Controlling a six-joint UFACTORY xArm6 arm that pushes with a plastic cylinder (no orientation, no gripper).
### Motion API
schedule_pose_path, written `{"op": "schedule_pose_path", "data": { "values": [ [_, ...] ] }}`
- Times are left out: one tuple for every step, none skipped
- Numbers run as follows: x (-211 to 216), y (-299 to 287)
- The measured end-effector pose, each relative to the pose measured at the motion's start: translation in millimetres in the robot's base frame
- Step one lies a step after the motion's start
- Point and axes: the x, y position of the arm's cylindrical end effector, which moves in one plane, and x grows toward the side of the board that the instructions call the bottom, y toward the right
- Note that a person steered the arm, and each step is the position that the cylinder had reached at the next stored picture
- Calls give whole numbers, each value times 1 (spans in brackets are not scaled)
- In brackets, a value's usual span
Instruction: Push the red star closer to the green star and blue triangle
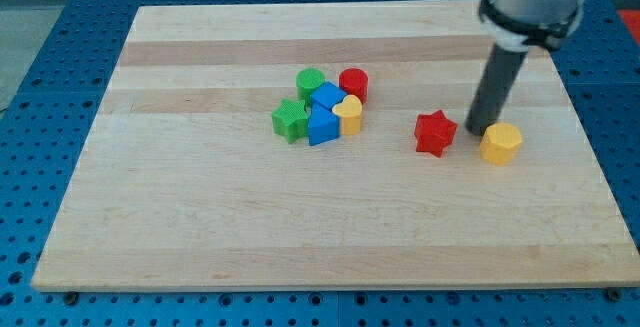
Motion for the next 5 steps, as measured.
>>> {"op": "schedule_pose_path", "data": {
  "values": [
    [4,-80],
    [31,-63],
    [57,-43],
    [47,-109],
    [39,-184]
  ]
}}
